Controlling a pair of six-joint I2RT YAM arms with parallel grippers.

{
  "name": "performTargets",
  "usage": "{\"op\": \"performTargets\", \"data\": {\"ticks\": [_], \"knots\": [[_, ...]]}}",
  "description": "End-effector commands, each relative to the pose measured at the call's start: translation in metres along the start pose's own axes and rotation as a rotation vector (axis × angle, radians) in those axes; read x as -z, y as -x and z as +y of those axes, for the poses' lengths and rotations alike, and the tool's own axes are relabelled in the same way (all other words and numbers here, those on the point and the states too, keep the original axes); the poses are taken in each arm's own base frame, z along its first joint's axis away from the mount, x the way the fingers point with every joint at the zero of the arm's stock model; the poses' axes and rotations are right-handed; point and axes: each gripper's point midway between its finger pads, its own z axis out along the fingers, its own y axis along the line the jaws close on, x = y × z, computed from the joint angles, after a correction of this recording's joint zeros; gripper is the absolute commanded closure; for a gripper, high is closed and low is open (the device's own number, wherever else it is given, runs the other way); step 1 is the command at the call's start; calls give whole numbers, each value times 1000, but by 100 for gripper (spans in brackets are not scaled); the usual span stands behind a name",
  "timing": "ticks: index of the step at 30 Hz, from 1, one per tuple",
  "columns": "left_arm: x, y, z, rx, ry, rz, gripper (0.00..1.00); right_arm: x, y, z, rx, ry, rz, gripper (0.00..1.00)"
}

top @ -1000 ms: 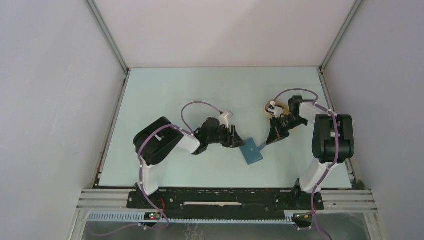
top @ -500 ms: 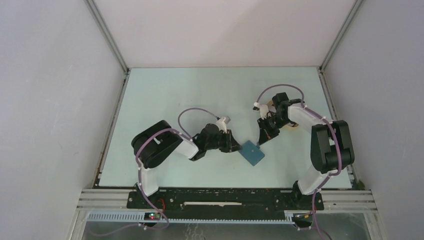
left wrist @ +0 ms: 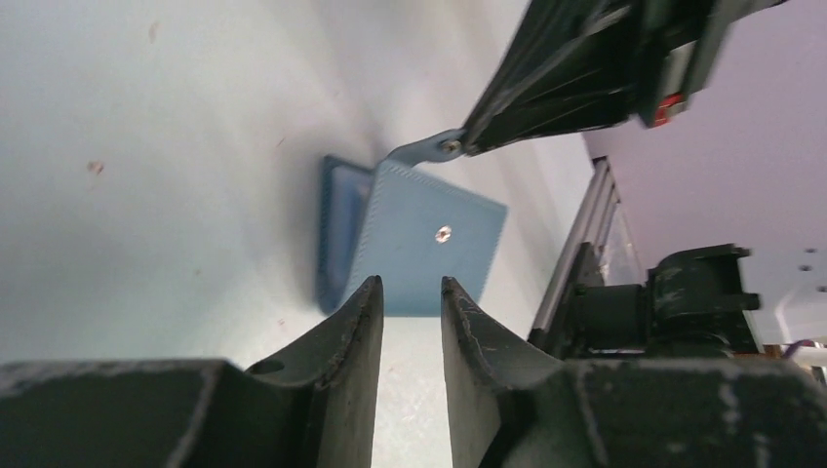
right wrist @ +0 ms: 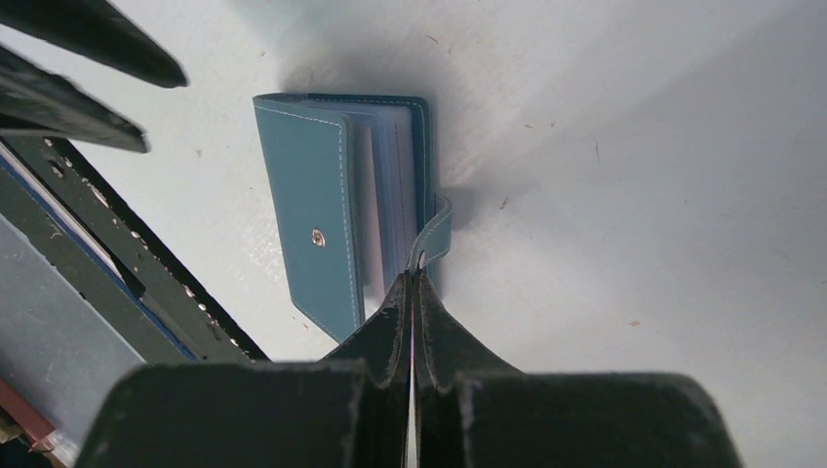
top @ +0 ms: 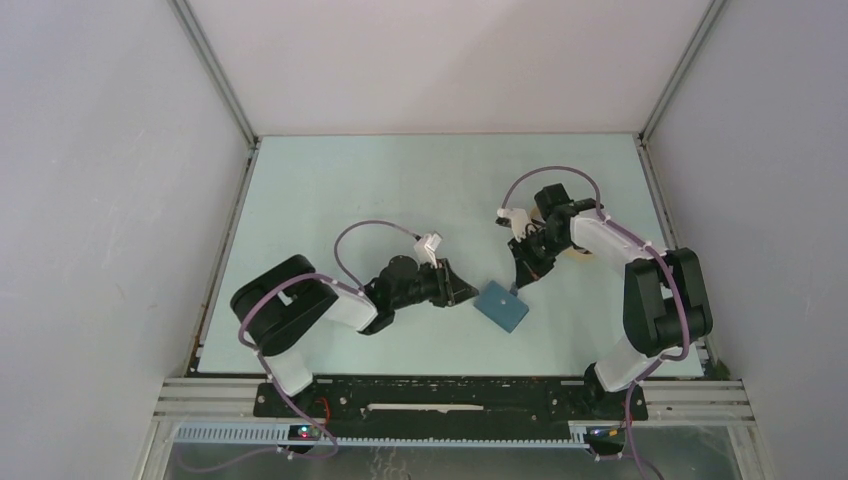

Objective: Put the credit cards into the card holder
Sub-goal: Close the card holder at the center of the board.

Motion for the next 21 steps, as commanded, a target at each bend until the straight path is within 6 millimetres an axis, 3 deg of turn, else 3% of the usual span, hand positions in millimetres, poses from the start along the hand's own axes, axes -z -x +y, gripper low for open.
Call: {"op": "performTargets", "data": {"ticks": [1,5,9,15,21], "knots": [[3,26,-36,-67,-125,-56,67,8,10,0,63,-28,-44,100],[-11,31,-59,-67,-219,-18,71,8,9,1,64,-21,-45,100],[-30,24,-62,-52,-244,30,81,8,8,1,59,-13,-43,100],[-56,0,-41,-26,-183,123,86,9,9,2,65,-9,-48,100],[-61,-14,-13,-26,-76,165,88,9,10,4,77,-4,-53,100]]}}
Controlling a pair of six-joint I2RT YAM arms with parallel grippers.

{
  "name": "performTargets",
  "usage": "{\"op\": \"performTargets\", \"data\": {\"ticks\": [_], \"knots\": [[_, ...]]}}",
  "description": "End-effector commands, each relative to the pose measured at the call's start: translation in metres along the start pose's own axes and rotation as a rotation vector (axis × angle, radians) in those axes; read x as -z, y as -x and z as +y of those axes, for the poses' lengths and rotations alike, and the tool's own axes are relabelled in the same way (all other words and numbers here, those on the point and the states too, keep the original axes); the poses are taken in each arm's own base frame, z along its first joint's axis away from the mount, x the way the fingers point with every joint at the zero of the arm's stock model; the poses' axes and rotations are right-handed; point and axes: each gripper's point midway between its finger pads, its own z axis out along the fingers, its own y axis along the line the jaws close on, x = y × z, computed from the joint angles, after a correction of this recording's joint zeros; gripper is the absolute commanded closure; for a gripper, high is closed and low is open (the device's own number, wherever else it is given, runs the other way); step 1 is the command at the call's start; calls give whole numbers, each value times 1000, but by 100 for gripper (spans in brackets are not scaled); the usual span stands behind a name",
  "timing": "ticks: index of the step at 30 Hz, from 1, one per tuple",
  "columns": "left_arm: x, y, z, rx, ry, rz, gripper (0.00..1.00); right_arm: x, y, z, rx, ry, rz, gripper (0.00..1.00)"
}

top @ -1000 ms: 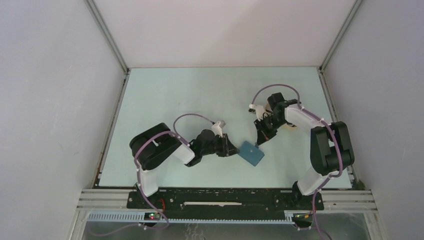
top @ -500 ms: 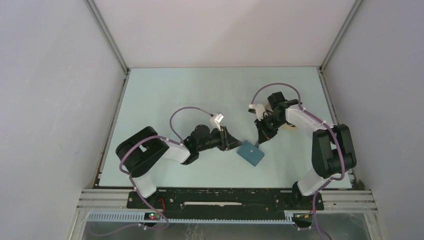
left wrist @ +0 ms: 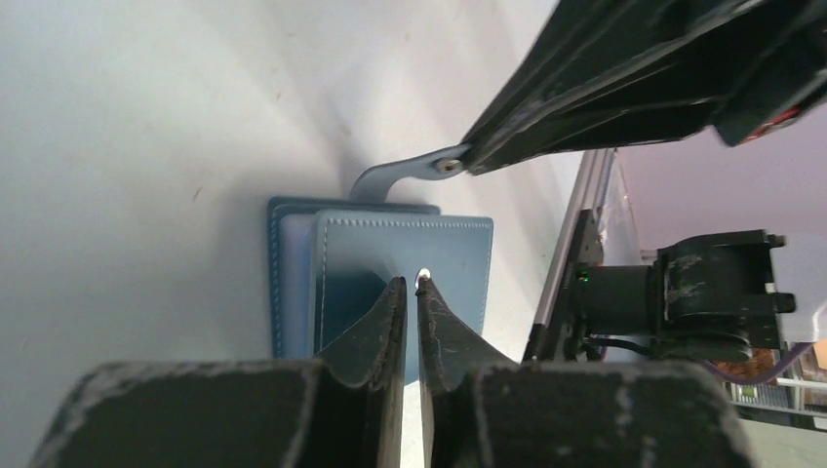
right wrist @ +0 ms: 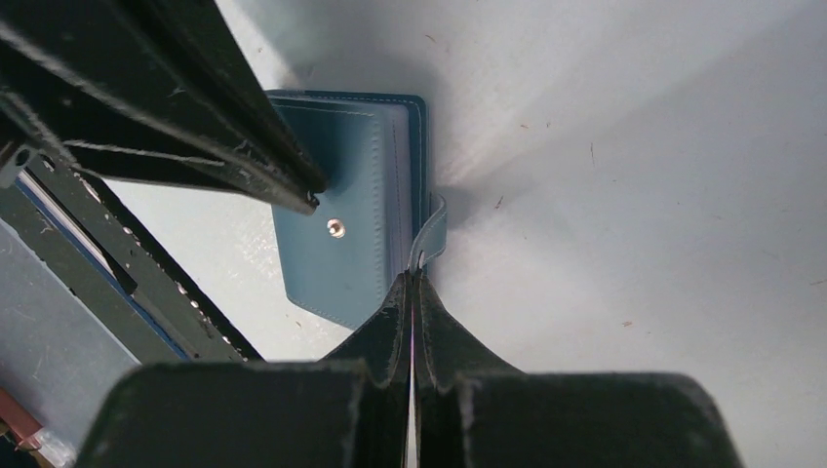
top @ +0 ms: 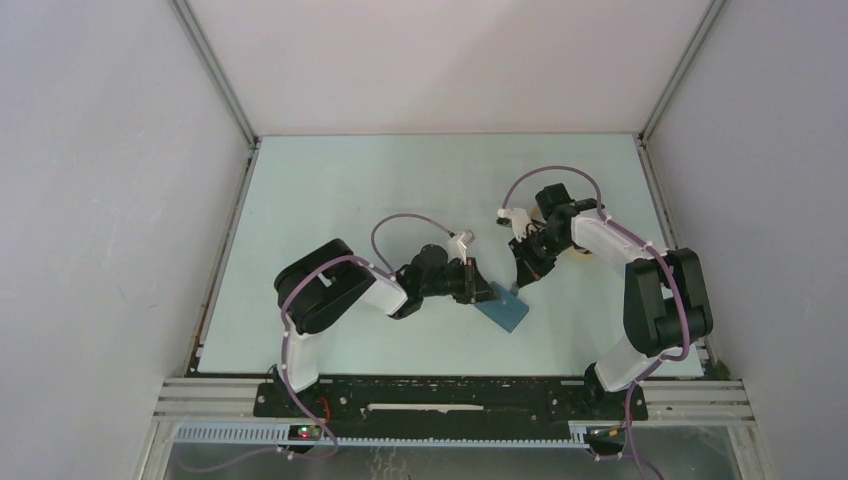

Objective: Put the credit cards into the card holder
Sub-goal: Close the card holder at the center of the board.

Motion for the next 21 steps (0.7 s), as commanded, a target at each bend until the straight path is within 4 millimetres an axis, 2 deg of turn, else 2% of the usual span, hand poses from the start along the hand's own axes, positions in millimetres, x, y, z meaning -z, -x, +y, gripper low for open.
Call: {"op": "performTargets", "data": {"ticks": [1,4,13,21], "knots": [[-6,1,8,-26,43,16,88,8,11,7,56,4,-54,100],[-7,-2,17,-17,74,24,89,9,13,12,73,19,-60,100],[-9,-5,23,-10,91,29,92,-2,4,30,164,59,-10,100],[-9,-7,24,4,87,31,92,-18,-8,32,234,19,76,100]]}}
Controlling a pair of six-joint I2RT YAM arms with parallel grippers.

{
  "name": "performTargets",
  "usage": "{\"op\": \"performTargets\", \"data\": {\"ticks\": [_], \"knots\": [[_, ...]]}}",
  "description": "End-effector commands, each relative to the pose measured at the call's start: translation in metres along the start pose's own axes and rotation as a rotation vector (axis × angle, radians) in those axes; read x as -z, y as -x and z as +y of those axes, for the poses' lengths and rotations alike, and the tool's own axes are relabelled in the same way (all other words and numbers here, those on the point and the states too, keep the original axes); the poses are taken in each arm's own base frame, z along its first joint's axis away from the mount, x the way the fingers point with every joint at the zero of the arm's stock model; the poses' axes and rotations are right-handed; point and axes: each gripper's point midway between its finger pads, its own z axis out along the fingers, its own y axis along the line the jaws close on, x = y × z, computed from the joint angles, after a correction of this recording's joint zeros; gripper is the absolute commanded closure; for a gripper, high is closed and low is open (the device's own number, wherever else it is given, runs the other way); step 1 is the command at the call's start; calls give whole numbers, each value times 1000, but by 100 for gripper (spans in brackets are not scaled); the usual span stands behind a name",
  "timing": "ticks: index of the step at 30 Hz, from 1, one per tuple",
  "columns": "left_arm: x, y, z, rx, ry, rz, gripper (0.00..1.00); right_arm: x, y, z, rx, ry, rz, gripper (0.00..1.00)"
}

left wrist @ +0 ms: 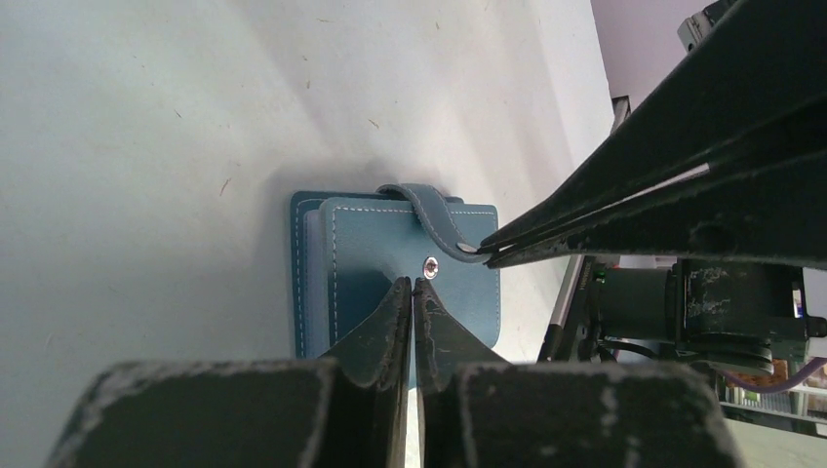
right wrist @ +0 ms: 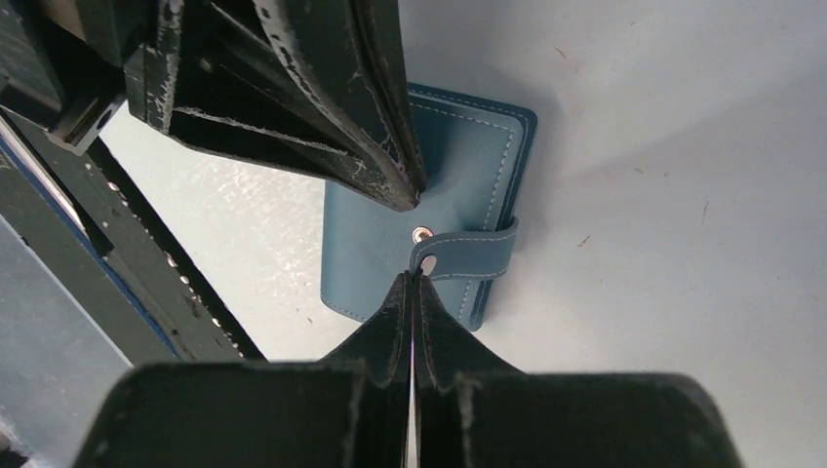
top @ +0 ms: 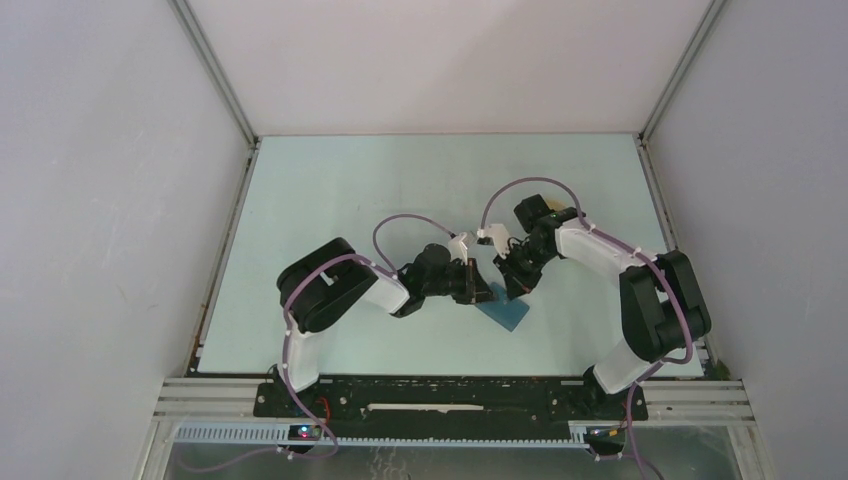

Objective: Put the credit cards into the card holder
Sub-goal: Close the card holder at the center of the board.

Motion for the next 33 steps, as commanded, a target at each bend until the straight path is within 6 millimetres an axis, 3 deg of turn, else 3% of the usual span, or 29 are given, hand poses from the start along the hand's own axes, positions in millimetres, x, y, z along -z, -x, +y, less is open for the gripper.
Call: {"op": "performTargets", "data": {"ticks": [1,33], "knots": [[-6,3,8,-12,26,-11,92,-2,0,1,65,-31,21,100],[0,10,0,25,-38,-48,92,-26,-12,2,160,-102,151,100]]}}
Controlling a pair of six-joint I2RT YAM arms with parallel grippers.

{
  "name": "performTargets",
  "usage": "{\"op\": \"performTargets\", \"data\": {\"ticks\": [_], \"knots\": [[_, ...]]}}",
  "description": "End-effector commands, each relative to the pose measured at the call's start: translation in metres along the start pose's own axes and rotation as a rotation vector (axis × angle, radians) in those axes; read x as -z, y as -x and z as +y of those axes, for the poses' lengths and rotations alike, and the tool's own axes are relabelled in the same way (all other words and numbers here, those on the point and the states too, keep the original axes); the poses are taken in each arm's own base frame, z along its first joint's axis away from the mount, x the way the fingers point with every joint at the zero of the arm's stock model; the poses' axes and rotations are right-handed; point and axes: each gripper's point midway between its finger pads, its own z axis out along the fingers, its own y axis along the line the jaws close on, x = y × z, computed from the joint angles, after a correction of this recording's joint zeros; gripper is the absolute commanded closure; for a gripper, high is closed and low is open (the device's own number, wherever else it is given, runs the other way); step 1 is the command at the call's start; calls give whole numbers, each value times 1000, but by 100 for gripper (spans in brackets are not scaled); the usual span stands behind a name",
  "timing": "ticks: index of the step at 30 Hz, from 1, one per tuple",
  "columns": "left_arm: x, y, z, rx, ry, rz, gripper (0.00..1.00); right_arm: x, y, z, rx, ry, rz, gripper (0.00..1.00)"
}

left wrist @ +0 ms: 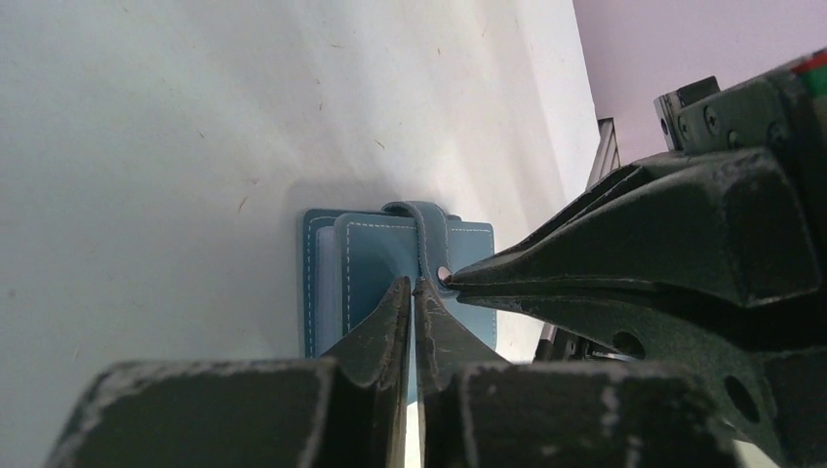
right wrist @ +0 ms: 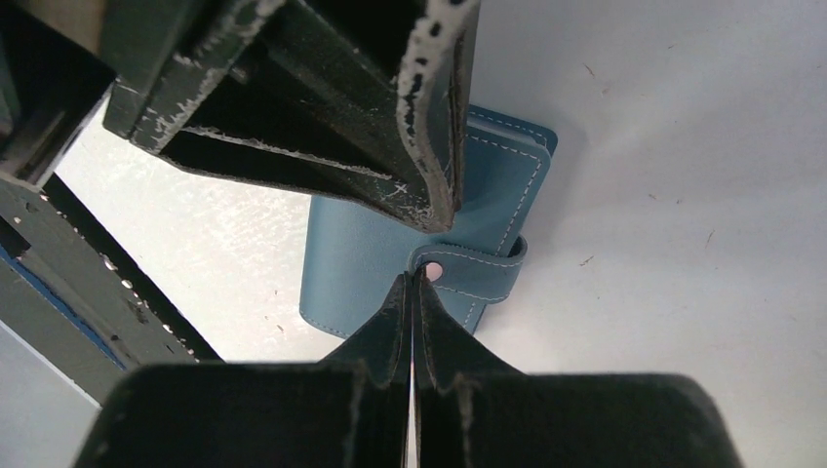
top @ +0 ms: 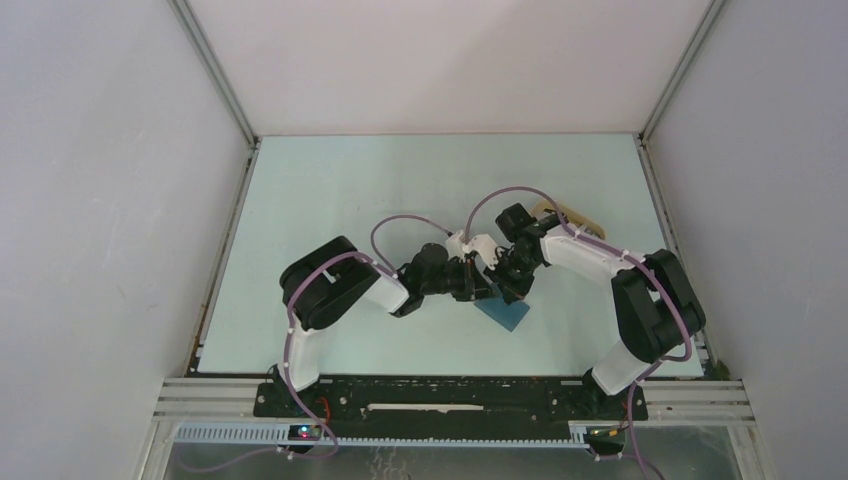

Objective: Put the credit cards into the card holder
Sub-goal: Close the card holder at the center of the board.

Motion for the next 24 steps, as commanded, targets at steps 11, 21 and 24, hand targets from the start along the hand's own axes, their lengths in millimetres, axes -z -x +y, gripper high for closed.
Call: {"op": "performTargets", "data": {"ticks": [11,21,24], "knots": [[7,5,-1,1,-23,-36,92,-17,-9,0,17,-15,70,100],[12,5,-2,1,-24,-47,92,-24,-11,-1,-20,-2,102,100],[15,5,-4,-1,-30,-54,92,-25,-12,0,-28,8,112,100]]}}
